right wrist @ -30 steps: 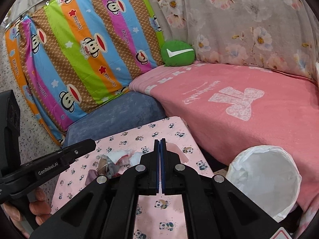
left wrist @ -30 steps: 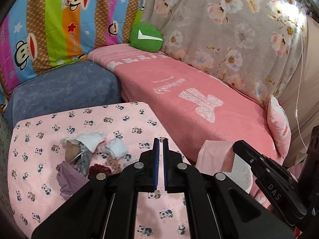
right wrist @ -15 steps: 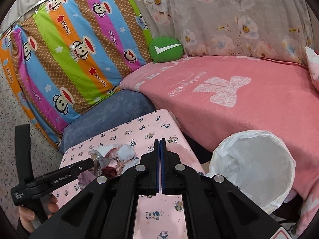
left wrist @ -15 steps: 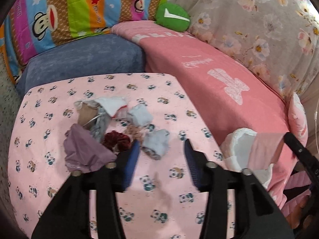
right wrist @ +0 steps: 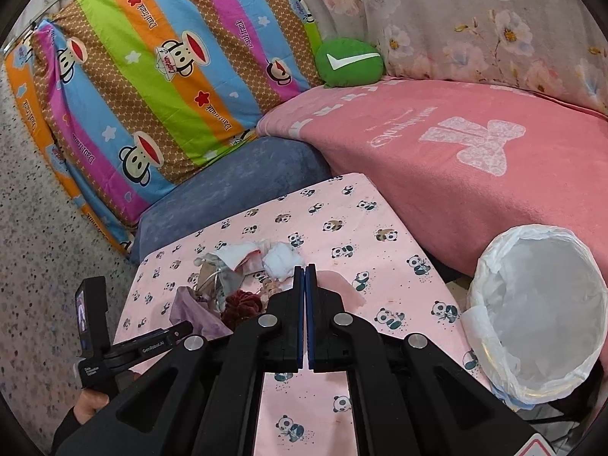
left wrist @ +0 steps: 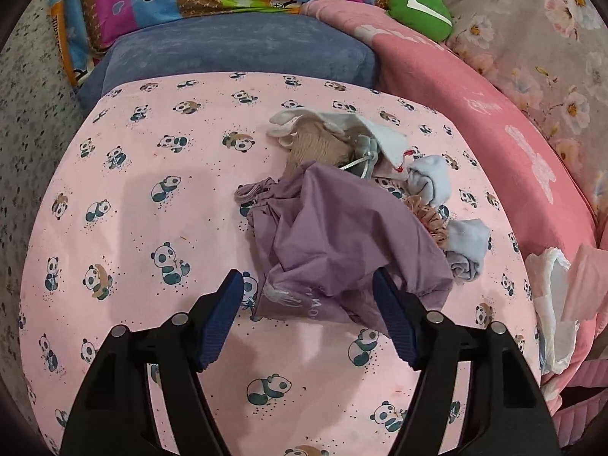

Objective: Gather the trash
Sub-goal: 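Carry the purple cloth to the white bin and open the left tool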

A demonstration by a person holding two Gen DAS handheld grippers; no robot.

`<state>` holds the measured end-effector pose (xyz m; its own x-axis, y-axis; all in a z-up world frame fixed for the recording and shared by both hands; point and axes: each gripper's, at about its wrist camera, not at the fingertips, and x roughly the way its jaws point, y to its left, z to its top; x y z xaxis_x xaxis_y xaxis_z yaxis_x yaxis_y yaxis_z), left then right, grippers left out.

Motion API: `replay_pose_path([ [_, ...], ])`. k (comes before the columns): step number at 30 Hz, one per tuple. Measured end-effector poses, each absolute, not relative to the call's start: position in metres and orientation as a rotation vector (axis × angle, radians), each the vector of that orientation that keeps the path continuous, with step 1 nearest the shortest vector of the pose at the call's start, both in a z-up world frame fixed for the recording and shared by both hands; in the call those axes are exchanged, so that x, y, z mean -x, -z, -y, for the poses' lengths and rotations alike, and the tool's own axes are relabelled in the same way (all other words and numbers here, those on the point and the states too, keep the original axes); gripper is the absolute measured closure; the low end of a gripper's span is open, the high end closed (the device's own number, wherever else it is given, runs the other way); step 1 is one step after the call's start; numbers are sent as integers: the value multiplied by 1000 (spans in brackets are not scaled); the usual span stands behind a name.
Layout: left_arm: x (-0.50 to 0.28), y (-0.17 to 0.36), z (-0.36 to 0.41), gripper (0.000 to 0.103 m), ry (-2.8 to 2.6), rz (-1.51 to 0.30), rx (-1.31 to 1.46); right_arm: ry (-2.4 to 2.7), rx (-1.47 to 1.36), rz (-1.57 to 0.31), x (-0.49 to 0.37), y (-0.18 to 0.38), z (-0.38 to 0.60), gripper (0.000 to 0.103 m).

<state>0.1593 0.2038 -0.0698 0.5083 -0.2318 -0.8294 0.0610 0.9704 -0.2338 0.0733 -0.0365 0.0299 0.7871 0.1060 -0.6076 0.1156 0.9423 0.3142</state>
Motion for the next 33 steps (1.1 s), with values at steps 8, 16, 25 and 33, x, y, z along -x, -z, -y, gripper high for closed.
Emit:
replay_pose_path([
  [8,-162,75,-202,98,242,-1048,195,-7,-341,-692,-76,-25,20,101],
  [16,-149,22,-185,101,303,-950,180,-8,-341,-660,-71,-37,27,101],
  [25,-141,-48,-118,101,457,-831,136,37,-348,-582,-53,-65,60,101],
  [33,-132,-71,-32,101,600,-790,65,122,-376,-524,-27,-80,112,101],
])
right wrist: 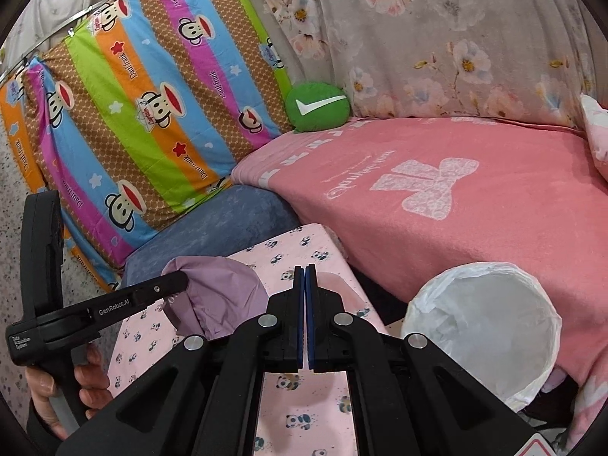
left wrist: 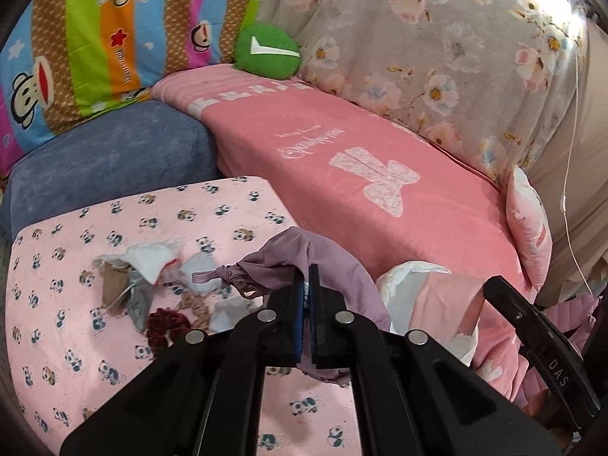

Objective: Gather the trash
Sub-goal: 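Carry the purple cloth to the white bin and open the left tool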

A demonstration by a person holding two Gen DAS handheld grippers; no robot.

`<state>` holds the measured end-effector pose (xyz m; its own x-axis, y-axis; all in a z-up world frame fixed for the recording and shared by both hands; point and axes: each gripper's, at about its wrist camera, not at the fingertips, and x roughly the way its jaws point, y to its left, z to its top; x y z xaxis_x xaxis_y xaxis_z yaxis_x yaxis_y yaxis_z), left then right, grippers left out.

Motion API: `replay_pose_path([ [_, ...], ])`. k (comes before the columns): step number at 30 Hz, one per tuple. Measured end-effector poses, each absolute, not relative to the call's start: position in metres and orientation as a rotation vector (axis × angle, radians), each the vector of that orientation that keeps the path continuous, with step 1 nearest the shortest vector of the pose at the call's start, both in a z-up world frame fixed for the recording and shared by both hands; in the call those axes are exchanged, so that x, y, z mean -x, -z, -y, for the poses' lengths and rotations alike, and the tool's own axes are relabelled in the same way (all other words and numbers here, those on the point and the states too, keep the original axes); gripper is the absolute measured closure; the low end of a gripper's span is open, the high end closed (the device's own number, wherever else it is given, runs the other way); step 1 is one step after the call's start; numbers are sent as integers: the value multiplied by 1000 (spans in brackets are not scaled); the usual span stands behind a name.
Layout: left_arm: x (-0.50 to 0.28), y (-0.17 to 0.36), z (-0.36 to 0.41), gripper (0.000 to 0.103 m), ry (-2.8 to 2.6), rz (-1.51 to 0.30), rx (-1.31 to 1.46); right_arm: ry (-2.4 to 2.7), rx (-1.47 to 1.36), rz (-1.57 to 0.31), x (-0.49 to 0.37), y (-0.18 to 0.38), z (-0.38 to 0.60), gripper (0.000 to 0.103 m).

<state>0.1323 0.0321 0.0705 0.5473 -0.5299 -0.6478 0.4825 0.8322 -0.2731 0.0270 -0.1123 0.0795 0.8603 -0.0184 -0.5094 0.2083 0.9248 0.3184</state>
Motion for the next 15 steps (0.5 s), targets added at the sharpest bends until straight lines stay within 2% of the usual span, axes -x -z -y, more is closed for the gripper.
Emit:
replay_pose_path([
  [15,-102,-64,103,101,811,-803,-57,309,-461,-519,21,-58,220,101],
])
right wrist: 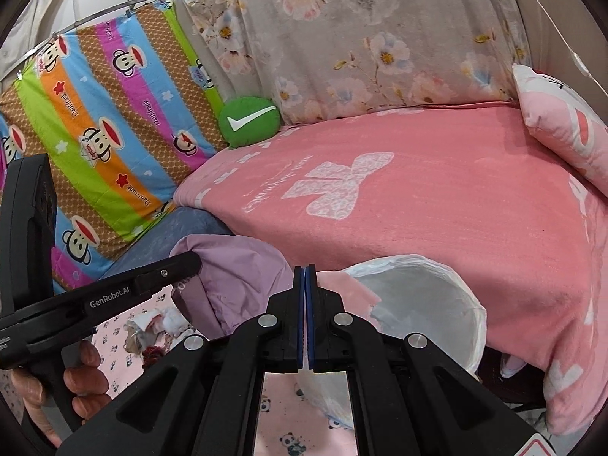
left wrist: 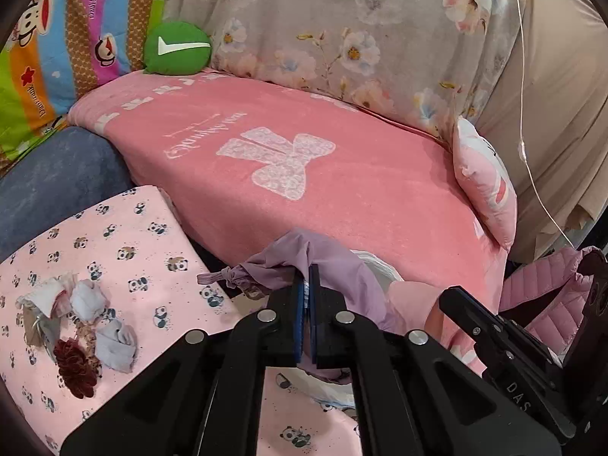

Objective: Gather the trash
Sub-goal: 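Carry the purple cloth to the white bin and open the left tool, then move both open tools back to the remaining cloth pile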

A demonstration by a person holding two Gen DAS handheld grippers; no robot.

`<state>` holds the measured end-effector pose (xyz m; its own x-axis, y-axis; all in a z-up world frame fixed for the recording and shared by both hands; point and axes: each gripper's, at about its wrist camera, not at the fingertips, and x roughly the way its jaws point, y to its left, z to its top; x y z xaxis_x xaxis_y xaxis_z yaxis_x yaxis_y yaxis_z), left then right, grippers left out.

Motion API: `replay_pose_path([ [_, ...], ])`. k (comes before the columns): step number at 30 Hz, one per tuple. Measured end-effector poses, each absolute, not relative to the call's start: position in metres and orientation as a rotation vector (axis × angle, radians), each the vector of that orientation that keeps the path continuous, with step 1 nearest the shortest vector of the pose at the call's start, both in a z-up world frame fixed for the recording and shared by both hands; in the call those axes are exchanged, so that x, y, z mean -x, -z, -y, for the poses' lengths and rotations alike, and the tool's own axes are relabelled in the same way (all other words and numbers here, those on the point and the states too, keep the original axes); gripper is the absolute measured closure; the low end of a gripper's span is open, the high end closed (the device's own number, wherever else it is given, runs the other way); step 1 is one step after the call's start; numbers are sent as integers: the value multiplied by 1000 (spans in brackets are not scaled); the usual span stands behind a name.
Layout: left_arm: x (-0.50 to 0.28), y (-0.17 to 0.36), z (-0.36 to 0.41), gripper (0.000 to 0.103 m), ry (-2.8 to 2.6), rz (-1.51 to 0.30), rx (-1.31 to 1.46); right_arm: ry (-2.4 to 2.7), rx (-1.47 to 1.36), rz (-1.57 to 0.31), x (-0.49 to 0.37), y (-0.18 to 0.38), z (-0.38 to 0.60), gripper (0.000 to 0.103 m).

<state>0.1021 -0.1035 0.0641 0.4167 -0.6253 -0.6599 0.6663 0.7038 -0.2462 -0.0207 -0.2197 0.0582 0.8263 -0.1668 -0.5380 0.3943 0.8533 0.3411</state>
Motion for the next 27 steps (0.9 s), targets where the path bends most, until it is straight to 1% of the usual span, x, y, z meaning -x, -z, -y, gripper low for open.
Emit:
replay_pose_path([
  [8,-93,-48,141,100,867,-862,-82,354,-490,-534,29,-44,253,100],
  [10,-91,-44,146,100,874,-874,-93,355,-496,-542,28,-41,258,99],
  [12,-91,-39,148,99,868,-885,-109,369,-501,-539,29,-39,260,95],
  [13,-91,-37,150,95,863,-890,-112,372,-505,-540,29,-38,261,94],
  [14,-92,-36,149,91,854,-896,-110,376,-510,-540,29,-37,262,89],
  [15,-93,-35,147,76,845,-899,-101,379,-519,-537,30,-36,264,81],
  [16,-94,-35,146,55,833,-896,-92,380,-521,-537,29,-35,263,77],
  [17,-94,-36,143,46,815,-882,-79,380,-523,-537,29,-35,263,76],
  [18,-94,-37,141,40,802,-863,-69,378,-521,-538,29,-35,263,76],
  [24,-94,-43,136,40,781,-835,-78,369,-522,-532,32,-37,259,76],
  [27,-95,-42,131,40,763,-831,-77,362,-513,-532,32,-39,254,74],
])
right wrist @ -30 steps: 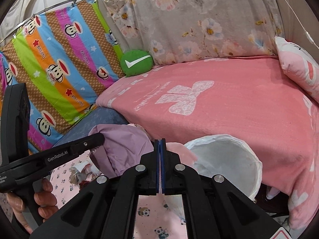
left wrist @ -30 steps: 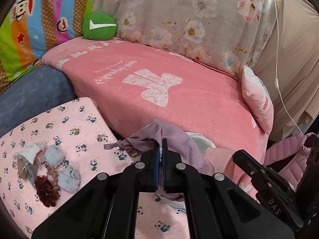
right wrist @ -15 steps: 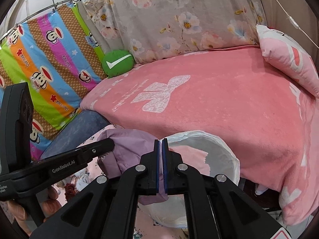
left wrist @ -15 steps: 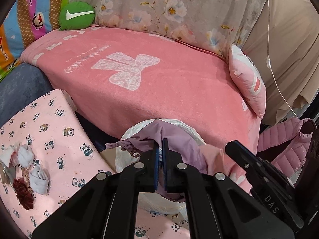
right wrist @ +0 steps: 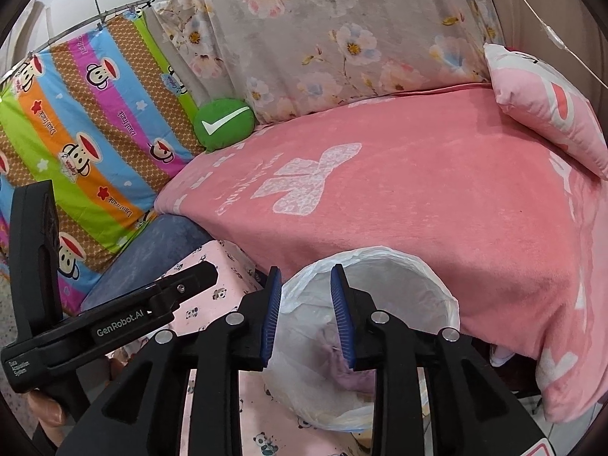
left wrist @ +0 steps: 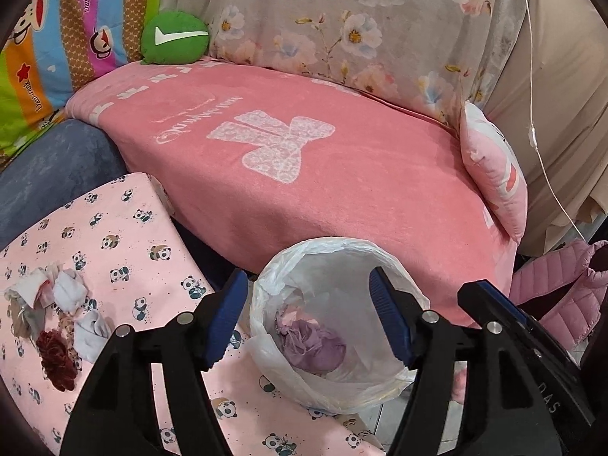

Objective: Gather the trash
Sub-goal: 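Move both open tools back to the remaining cloth pile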

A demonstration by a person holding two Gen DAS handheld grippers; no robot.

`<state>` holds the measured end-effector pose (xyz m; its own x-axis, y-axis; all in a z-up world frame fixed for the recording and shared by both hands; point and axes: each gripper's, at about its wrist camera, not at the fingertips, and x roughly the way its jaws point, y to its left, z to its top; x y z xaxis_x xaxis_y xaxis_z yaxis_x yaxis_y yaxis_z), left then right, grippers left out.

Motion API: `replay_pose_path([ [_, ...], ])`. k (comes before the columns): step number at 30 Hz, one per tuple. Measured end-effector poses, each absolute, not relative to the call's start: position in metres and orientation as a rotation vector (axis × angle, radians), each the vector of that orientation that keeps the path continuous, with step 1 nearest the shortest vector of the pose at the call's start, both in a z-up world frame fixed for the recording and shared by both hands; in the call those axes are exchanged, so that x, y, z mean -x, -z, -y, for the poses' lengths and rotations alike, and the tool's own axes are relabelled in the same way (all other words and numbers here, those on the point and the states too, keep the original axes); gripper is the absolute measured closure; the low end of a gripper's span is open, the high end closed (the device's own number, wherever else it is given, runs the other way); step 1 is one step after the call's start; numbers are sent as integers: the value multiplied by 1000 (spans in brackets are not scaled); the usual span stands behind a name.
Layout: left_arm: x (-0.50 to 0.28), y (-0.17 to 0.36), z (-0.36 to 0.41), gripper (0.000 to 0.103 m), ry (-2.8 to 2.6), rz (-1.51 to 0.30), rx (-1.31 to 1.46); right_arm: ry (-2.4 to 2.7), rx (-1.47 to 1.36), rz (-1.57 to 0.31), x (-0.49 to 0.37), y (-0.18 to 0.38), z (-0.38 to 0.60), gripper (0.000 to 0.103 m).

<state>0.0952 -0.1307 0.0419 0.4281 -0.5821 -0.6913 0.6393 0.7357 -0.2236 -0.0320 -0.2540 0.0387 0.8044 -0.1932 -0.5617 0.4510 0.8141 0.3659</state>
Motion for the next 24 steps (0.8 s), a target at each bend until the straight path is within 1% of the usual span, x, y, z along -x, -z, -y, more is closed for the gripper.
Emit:
replay_pose_path([
  [12,-105,-35,86,40,679,-834,-34,305,-479,-564,16,-40,224,73],
  [20,-118,-29,41,40,592,-835,-3,249,-447,-596,-3,-37,187,72],
  [22,-122,-26,27,40,559,-837,5,234,-436,-606,-8,-35,176,71],
  [24,-125,-21,12,39,525,-841,15,221,-426,-615,-14,-34,164,64],
])
